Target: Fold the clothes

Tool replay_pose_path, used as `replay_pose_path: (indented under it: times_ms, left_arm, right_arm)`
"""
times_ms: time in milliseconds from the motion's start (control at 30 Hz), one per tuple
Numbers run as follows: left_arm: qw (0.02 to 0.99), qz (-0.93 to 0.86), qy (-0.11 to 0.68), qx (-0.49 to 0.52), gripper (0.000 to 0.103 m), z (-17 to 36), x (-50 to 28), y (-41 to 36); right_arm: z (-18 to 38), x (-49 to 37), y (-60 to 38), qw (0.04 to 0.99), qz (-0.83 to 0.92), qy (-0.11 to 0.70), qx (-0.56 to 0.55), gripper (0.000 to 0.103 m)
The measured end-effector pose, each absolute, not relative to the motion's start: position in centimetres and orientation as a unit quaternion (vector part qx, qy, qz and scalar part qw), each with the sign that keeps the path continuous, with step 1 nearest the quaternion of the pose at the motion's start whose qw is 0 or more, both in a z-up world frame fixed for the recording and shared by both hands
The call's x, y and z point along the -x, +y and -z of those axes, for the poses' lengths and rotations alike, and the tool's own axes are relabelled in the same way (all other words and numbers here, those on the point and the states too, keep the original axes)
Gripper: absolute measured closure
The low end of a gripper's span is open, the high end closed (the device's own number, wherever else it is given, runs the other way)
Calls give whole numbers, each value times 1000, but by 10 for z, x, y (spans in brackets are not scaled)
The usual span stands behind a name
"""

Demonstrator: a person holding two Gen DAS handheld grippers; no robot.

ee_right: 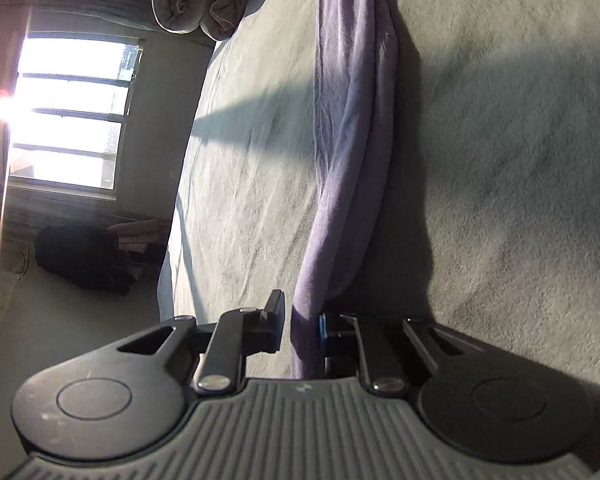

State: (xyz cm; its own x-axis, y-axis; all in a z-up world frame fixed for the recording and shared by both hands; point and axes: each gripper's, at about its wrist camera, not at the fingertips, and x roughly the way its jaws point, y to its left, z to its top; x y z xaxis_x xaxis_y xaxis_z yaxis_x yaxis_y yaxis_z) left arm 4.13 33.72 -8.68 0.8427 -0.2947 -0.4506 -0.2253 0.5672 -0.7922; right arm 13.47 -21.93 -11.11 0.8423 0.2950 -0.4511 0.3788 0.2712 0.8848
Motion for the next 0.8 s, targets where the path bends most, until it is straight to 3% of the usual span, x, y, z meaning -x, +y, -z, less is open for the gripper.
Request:
replay_pose_path:
  times_ms: [400, 800]
  left_arm:
    - [834, 32, 267, 481, 96, 78, -41, 354]
    - [839, 37, 291, 459, 97, 80, -28, 368]
  right_arm:
    - [34, -89, -214, 852, -43, 213, -476, 90]
    - [-3, -37, -174, 943, -72, 198, -259, 89]
